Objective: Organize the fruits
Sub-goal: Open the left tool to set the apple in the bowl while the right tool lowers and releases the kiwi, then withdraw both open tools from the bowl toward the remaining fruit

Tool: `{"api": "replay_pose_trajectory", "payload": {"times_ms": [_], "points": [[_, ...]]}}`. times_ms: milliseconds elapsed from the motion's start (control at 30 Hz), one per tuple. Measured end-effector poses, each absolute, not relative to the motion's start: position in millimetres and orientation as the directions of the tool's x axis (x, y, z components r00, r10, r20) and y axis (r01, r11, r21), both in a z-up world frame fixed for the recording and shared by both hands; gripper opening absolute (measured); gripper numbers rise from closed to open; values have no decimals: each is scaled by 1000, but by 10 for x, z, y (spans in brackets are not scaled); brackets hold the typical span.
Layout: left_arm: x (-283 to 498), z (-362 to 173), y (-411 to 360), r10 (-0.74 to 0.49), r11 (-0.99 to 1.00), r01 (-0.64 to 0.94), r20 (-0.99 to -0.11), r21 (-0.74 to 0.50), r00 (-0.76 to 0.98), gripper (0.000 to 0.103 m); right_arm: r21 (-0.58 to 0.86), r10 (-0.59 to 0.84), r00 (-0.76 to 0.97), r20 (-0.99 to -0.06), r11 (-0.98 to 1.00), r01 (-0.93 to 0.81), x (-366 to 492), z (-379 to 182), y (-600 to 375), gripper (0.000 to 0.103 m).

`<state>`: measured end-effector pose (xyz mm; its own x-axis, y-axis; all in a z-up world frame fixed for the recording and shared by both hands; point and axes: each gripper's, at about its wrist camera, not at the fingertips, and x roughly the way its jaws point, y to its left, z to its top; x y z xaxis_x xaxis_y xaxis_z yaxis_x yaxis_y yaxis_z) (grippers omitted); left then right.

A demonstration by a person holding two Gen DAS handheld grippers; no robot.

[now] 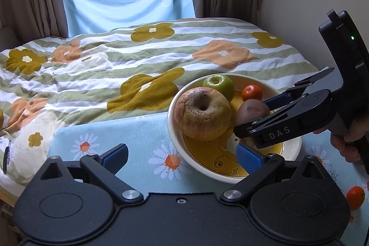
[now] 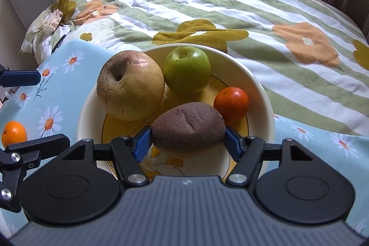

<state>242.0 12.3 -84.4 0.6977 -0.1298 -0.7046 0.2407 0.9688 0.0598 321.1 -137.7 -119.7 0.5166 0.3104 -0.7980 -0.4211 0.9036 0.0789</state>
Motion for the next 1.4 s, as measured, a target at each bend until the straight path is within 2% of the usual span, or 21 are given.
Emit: {"api": "replay_pose_trajectory", "payload": {"times_ms": [33, 133, 867, 1400], "points": [[2409, -832, 130, -131, 970, 239, -703, 56, 699, 101, 73, 305, 531, -790, 908, -413, 3192, -1170, -1385, 103], [2365, -788, 148, -131, 971, 234, -697, 54, 705, 101, 59, 297, 576, -762, 917, -395, 3126, -1059, -1418, 103], [1990, -237, 133, -143, 980, 199, -651, 12, 746, 101, 30, 230, 668, -707, 954, -297, 2516, -236, -1704, 103], [1041, 117, -301, -38, 998, 54, -573, 11, 818, 101, 7, 210, 746, -632, 964, -265, 1435, 313, -2302, 103]]}}
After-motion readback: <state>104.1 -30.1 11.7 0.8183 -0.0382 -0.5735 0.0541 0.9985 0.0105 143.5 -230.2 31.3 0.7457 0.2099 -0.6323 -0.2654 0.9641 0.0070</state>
